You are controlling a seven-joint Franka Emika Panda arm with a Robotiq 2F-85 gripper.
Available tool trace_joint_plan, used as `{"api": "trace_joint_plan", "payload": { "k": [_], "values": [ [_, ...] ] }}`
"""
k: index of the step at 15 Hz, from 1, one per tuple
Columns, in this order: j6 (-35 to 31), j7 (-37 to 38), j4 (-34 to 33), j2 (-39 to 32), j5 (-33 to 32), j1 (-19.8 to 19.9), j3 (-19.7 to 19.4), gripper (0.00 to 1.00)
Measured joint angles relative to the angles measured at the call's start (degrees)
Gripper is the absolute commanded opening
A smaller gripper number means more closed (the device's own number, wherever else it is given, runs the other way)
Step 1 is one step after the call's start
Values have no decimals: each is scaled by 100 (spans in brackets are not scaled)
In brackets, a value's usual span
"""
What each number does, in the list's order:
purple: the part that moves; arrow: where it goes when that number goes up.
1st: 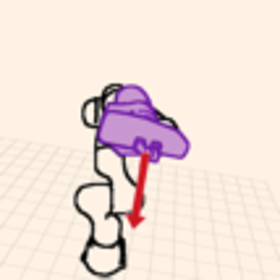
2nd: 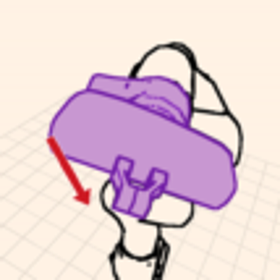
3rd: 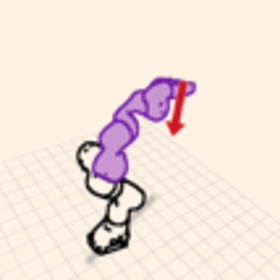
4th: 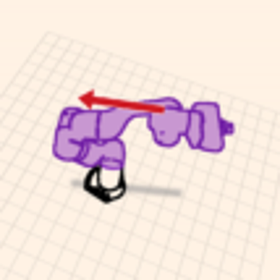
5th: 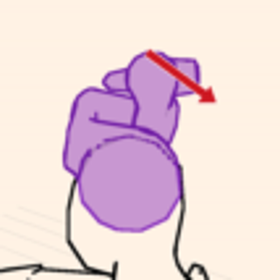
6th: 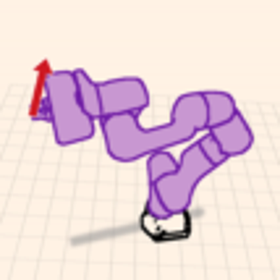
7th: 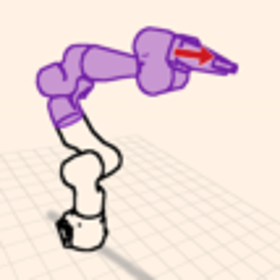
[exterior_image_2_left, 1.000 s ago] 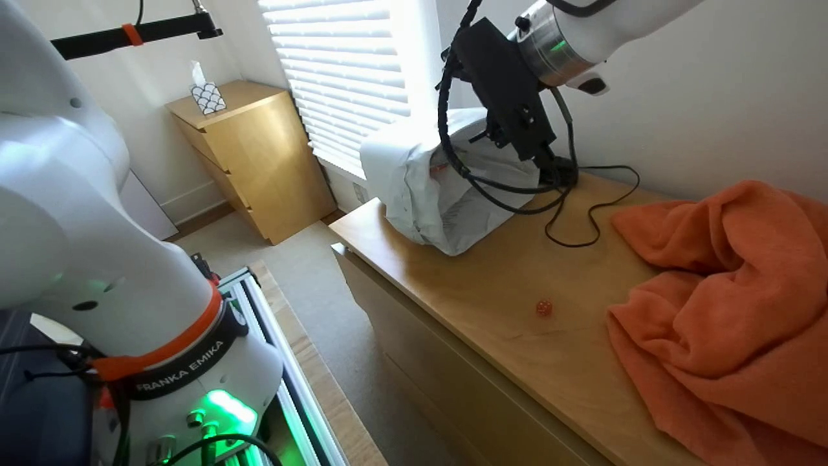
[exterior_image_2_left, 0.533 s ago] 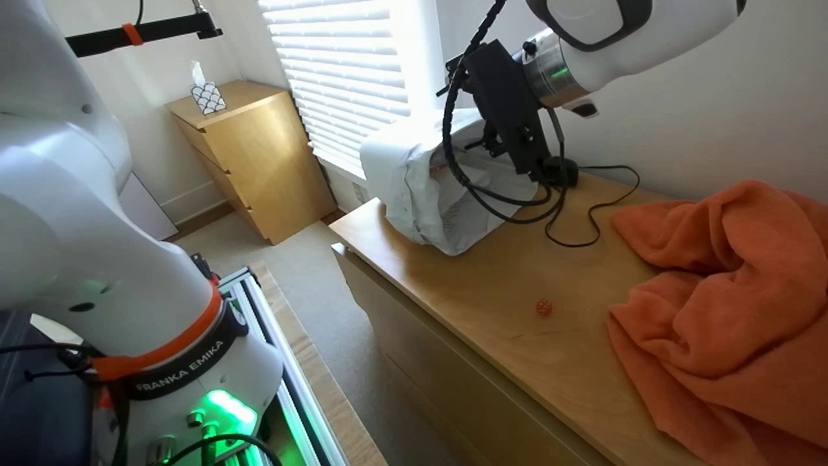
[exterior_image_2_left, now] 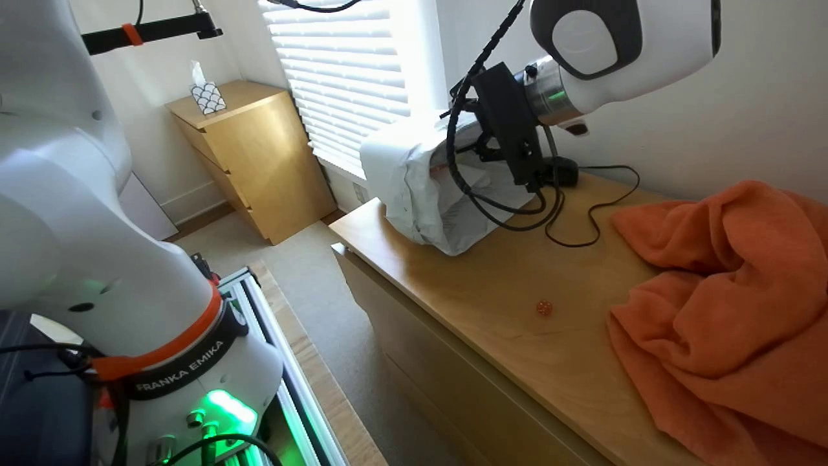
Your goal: Pick up the white bin
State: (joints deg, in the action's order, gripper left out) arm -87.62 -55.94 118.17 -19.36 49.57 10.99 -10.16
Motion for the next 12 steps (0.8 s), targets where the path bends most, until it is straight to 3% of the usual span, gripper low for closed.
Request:
{"api": "trace_joint_plan", "payload": {
  "k": [5, 12],
  "values": [
    [6, 176, -159, -138, 71, 77, 15, 0],
    [165, 572, -274, -67, 138, 93, 42, 2]
  ]
}}
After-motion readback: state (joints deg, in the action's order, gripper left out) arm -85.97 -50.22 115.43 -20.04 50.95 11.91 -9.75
